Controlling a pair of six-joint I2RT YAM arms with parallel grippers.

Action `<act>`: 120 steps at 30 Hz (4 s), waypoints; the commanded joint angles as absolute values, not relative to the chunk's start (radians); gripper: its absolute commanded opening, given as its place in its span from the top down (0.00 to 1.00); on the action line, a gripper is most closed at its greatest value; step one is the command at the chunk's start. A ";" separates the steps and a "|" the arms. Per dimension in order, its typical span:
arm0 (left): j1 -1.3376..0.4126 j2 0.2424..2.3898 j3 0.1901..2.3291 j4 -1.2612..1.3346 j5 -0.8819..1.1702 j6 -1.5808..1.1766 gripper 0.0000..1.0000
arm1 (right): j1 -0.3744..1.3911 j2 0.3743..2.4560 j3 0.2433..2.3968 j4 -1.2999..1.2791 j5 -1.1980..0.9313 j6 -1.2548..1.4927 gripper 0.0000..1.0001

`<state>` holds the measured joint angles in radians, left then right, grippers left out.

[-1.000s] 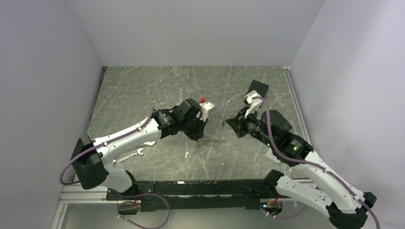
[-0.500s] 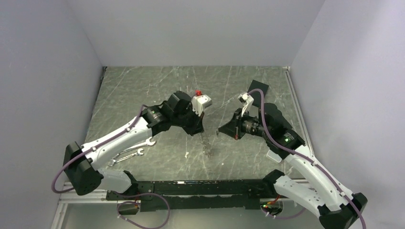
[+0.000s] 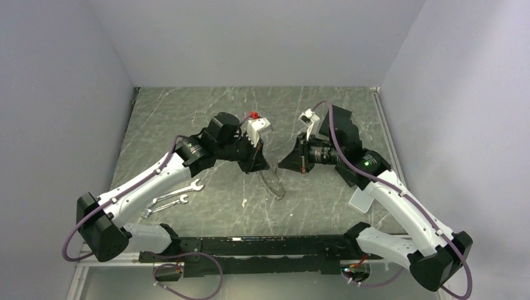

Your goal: Put the keys on the keyring

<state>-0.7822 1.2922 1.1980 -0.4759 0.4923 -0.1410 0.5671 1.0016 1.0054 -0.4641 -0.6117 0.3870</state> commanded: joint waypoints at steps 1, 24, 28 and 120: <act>-0.779 1.273 1.227 -0.424 0.545 -0.101 1.00 | 0.566 1.018 1.061 -0.496 -0.661 0.367 1.00; -0.783 1.330 1.258 -0.453 0.624 -0.087 1.00 | 0.595 1.122 1.109 -0.533 -0.700 0.292 1.00; -0.782 1.328 1.257 -0.450 0.628 -0.087 1.00 | 0.600 1.134 1.112 -0.537 -0.695 0.287 1.00; -0.839 1.285 1.218 -0.350 0.653 -0.012 1.00 | 0.635 1.177 1.136 -0.635 -0.425 0.341 1.00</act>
